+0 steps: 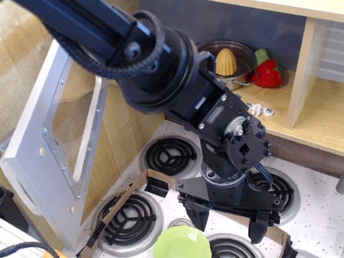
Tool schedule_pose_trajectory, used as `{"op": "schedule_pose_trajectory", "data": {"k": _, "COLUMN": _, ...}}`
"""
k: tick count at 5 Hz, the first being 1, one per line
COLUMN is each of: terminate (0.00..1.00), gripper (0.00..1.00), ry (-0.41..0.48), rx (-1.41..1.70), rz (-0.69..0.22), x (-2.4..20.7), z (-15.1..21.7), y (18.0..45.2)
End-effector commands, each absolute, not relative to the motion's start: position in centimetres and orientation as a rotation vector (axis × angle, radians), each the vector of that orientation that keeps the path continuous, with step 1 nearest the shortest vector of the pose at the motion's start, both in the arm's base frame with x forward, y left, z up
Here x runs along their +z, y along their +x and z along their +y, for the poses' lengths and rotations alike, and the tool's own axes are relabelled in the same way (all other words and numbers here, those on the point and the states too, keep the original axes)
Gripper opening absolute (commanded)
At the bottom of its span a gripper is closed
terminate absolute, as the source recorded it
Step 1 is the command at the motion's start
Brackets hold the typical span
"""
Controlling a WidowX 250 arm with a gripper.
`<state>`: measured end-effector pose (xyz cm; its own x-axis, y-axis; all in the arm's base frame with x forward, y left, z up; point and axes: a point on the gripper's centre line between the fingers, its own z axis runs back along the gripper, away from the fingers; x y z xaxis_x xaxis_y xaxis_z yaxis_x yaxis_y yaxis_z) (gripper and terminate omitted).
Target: Close microwave
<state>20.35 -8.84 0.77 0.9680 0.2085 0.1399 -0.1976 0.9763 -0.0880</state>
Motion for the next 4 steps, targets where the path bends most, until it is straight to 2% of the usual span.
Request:
{"op": "schedule_pose_trajectory", "data": {"k": 1, "terminate": 0.0, "gripper": 1.0, "ry": -0.074, "rx": 0.205, "rz": -0.149, "x": 0.8, "z": -8.8, "y": 20.4}}
{"op": "schedule_pose_trajectory", "data": {"k": 4, "terminate": 0.0, "gripper": 1.0, "ry": 0.026, "rx": 0.046, "rz": -0.121, "x": 9.2, "z": -5.1, "y": 20.2}}
